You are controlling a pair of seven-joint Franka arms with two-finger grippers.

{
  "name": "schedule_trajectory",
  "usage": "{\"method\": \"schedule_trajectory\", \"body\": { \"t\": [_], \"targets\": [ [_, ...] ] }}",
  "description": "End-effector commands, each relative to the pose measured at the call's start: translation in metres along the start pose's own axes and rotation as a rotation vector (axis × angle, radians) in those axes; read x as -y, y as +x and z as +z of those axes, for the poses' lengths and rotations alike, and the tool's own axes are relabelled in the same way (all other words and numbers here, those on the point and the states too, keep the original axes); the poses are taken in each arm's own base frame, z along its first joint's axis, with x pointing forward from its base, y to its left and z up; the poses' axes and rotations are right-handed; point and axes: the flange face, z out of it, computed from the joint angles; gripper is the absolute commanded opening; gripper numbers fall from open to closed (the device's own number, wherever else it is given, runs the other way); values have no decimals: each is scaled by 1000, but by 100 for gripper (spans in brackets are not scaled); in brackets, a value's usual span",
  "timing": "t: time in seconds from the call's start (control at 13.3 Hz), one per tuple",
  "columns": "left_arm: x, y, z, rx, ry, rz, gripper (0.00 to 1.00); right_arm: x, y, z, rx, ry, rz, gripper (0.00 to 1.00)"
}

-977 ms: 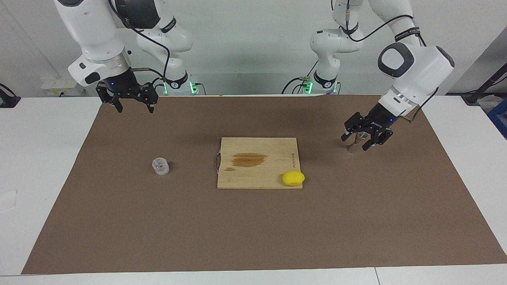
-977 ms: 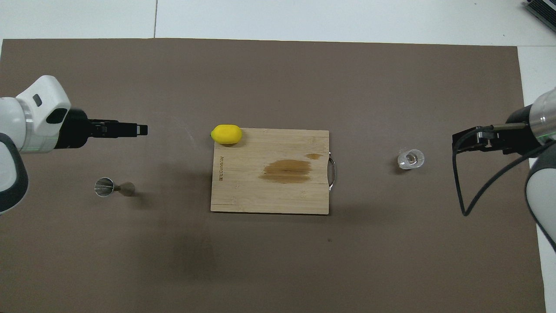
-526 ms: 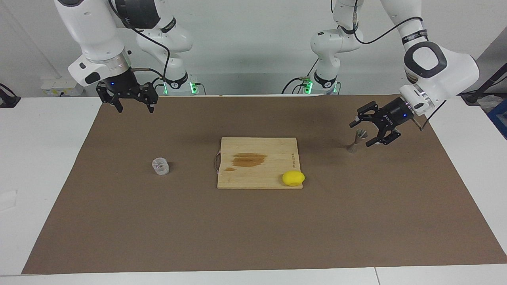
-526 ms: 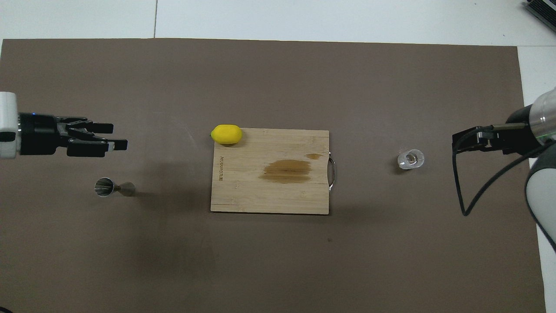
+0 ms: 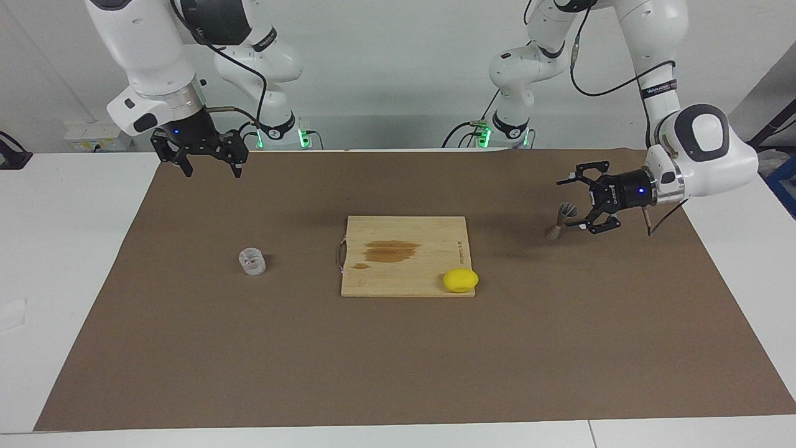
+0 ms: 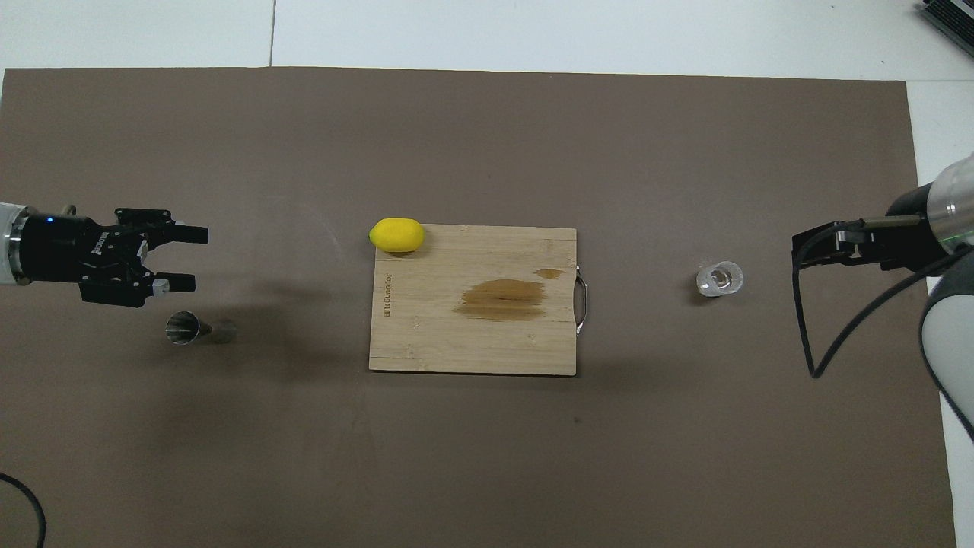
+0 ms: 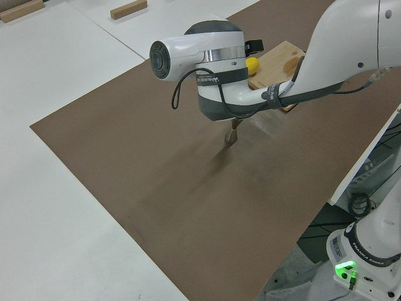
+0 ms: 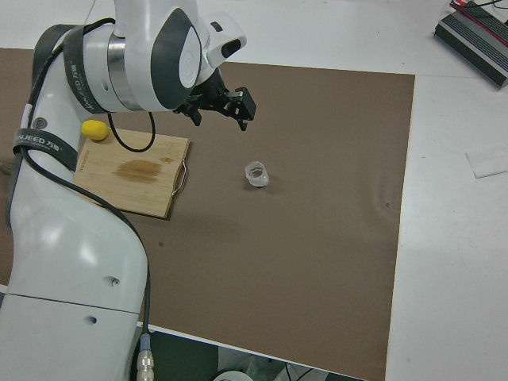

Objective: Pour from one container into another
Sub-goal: 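Lower the left gripper around the metal cup and close it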

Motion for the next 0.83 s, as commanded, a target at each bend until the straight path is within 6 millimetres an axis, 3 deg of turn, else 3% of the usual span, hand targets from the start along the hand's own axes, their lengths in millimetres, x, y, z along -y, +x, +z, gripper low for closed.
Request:
{"method": "schedule_trajectory", "body": {
  "t": [0.0,0.15,0.38,0.6,0.75],
  "targets": [
    [11,-12,-17,-66,-13,299,100,-2,-5,-3,0,19,-16,100],
    [15,-29,-30,-94,6,492,100,-2,-5,-3,0,19,-16,100],
    [13,-52,-36,-135,-8,533,100,-2,-5,-3,0,19,-16,100],
    [15,-91,-43,-236,19,497,100,-2,-5,-3,0,19,-16,100],
    [27,-113,-43,-296,-37,550,100,-2,-5,-3,0,19,-16,100]
  ]
}}
